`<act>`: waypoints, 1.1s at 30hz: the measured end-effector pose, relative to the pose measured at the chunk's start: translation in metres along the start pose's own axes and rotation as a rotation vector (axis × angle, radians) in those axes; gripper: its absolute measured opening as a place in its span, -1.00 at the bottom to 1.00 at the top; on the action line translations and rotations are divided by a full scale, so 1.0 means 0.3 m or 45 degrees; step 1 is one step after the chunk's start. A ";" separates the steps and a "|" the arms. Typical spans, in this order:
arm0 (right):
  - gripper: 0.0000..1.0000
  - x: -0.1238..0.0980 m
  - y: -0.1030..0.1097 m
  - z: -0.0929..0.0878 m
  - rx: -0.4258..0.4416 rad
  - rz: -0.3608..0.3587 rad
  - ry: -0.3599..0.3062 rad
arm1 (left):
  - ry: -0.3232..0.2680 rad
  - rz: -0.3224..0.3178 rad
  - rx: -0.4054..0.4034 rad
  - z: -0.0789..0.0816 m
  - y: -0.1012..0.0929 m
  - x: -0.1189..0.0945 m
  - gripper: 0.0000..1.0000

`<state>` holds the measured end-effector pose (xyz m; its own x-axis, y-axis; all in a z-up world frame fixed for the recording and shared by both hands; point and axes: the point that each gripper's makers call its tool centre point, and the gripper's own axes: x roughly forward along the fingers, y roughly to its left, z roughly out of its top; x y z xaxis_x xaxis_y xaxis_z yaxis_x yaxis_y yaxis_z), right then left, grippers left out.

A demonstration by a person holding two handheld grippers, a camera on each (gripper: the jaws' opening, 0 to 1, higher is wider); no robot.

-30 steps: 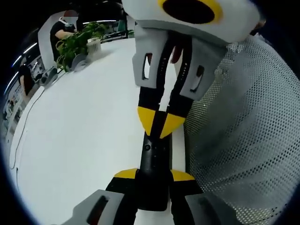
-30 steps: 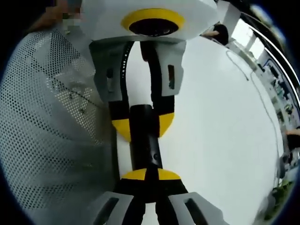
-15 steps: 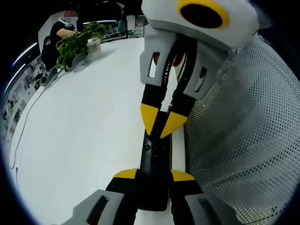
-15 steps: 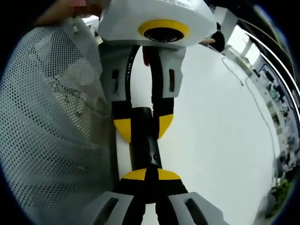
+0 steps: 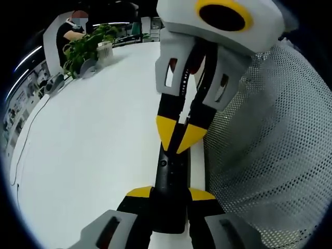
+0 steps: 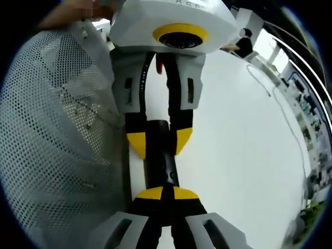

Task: Press the specified remote control buttons in sequence, fully releasing each button before pressing the next.

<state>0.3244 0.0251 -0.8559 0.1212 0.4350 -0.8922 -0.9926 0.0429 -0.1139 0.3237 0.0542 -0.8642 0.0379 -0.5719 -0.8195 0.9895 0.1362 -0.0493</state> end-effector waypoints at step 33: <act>-1.00 0.001 -0.004 0.011 0.049 0.018 -0.036 | -0.005 0.007 -0.004 0.002 0.000 0.000 -0.50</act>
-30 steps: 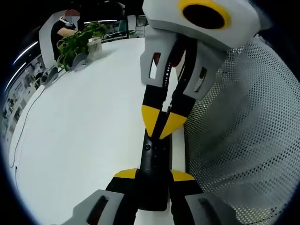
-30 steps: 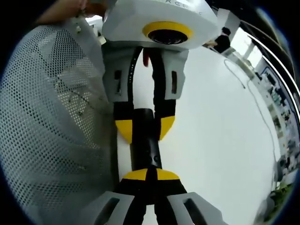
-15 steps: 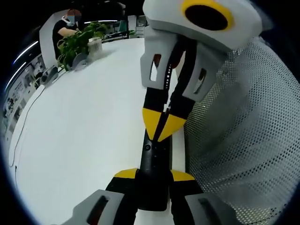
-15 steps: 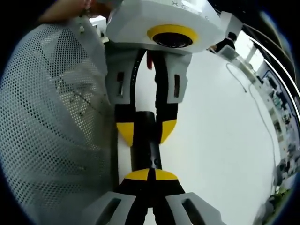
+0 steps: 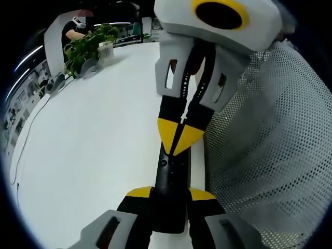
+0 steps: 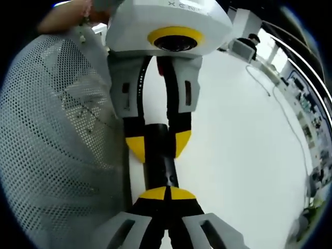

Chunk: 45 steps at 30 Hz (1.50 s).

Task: Press the specified remote control buttons in sequence, fully releasing each button before pressing the next.

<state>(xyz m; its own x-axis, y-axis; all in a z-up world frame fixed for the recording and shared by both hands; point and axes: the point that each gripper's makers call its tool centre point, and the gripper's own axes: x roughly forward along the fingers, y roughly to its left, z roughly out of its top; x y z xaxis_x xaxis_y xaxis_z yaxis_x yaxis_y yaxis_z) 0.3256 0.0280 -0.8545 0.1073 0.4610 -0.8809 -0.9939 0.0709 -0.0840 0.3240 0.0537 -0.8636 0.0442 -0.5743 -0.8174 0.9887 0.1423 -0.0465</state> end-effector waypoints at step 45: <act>-1.00 -0.013 0.002 -0.027 0.088 0.027 -0.005 | 0.017 0.026 0.010 -0.001 -0.005 -0.001 -0.50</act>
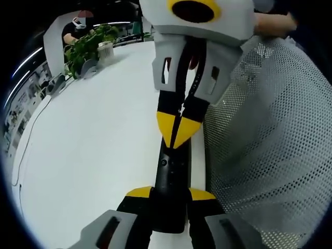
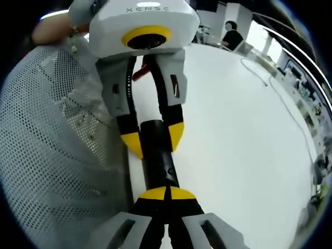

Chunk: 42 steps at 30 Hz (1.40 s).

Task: Press the specified remote control buttons in sequence, fully releasing each button before pressing the next.

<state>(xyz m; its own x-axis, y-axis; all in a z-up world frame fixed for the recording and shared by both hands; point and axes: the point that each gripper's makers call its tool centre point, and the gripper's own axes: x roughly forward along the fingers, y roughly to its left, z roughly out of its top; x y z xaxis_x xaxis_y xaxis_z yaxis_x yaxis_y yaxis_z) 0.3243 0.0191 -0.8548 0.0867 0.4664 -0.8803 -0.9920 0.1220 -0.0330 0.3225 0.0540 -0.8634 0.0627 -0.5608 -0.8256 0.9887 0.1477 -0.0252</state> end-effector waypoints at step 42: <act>-1.00 -0.023 -0.005 -0.038 0.052 0.016 -0.015 | 0.009 -0.013 -0.001 0.000 0.001 0.002 -0.50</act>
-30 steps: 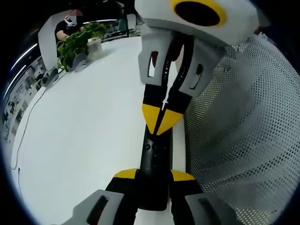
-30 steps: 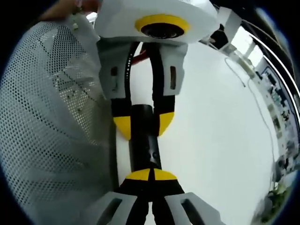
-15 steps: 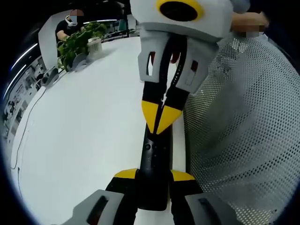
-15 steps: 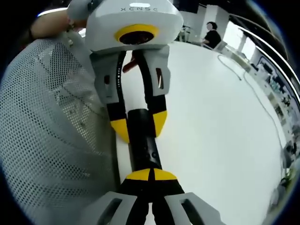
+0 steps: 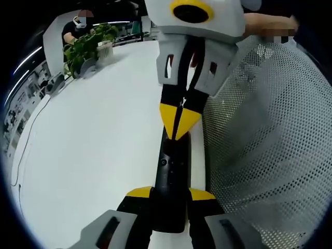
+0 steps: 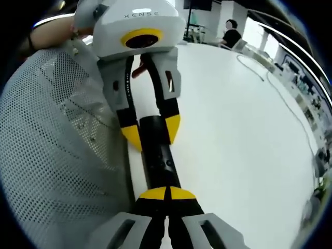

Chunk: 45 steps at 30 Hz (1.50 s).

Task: Press the specified remote control buttons in sequence, fully releasing each button before pressing the next.

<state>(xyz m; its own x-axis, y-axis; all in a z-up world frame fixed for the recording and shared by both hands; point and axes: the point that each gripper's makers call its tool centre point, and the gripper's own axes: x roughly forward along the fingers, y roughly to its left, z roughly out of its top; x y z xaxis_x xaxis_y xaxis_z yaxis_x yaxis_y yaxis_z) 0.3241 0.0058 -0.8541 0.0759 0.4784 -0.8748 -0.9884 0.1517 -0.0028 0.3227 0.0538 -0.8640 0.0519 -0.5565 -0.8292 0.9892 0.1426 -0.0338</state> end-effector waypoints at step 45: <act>-1.00 0.027 0.014 0.034 -0.112 -0.022 0.045 | -0.003 0.002 0.004 -0.001 -0.001 0.000 -0.50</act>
<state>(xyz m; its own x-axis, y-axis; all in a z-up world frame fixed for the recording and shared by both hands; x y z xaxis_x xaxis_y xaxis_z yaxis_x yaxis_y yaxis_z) 0.3220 0.0192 -0.8562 0.0900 0.4456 -0.8907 -0.9948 0.0823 -0.0594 0.3223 0.0540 -0.8641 0.0541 -0.5581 -0.8280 0.9895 0.1410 -0.0304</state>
